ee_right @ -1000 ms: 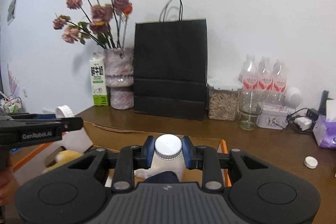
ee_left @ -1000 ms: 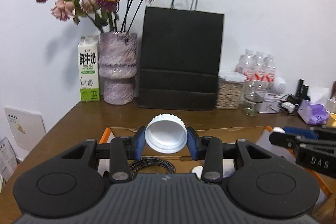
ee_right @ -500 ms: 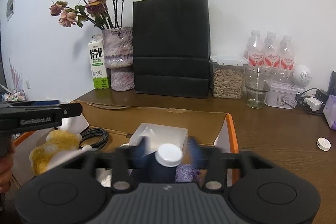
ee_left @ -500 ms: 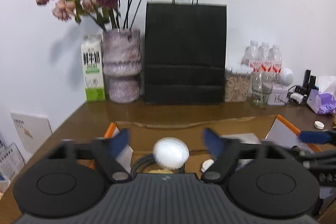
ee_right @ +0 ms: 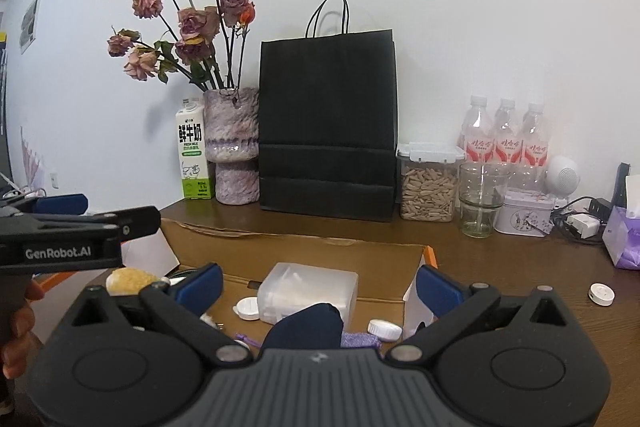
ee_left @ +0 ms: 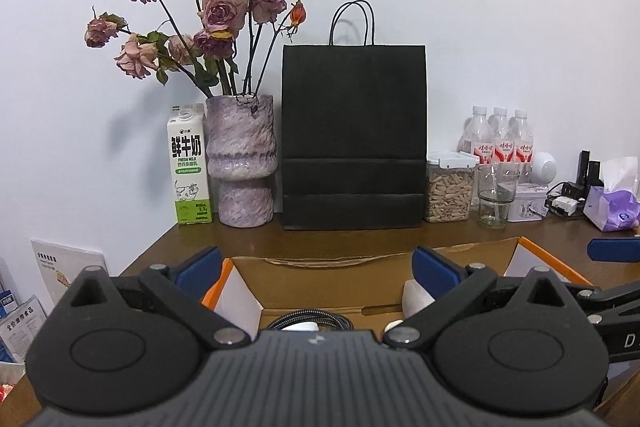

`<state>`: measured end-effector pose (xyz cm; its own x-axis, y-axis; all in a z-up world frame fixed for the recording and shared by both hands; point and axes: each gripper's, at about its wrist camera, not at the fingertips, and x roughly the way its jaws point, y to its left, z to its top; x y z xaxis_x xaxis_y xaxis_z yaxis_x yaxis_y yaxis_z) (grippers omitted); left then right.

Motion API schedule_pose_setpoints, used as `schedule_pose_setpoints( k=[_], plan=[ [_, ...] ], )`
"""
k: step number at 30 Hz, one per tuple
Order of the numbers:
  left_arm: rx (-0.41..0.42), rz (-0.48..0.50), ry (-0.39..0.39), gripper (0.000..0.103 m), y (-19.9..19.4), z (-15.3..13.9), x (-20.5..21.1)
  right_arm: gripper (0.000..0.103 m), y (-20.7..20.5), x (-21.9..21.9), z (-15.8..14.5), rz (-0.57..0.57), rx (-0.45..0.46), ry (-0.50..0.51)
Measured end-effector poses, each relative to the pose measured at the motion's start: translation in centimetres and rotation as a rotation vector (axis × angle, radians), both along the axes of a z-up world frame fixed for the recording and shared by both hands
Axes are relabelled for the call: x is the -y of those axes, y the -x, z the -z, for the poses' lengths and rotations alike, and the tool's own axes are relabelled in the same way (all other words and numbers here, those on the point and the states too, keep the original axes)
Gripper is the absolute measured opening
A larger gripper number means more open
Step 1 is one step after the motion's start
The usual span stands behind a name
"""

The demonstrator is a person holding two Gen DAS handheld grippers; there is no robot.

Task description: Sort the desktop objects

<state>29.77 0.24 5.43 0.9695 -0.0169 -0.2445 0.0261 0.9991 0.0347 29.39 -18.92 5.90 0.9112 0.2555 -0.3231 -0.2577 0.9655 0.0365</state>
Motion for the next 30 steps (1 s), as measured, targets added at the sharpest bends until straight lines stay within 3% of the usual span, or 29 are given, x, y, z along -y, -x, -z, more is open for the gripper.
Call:
schedule_pose_setpoints(
  k=[8, 15, 23, 30],
  plan=[
    [0.02, -0.017, -0.006, 0.103, 1.6, 0.2, 0.2, 0.103, 1.2, -0.6, -0.2, -0.007, 0.029, 0.032],
    [-0.024, -0.034, 0.029, 0.103, 4.4, 1.3, -0.1, 0.103, 3.6, -1.3, 0.2, -0.003, 0.033, 0.051],
    [-0.002, 0.0, 0.017, 0.103, 10.4, 0.7, -0.2, 0.103, 10.0, -1.5, -0.4, -0.026, 0.047, 0.062],
    [-0.041, 0.02, 0.023, 0.103, 16.7, 1.3, -0.3, 0.103, 16.6, -1.5, -0.1, -0.015, 0.012, 0.072]
  ],
)
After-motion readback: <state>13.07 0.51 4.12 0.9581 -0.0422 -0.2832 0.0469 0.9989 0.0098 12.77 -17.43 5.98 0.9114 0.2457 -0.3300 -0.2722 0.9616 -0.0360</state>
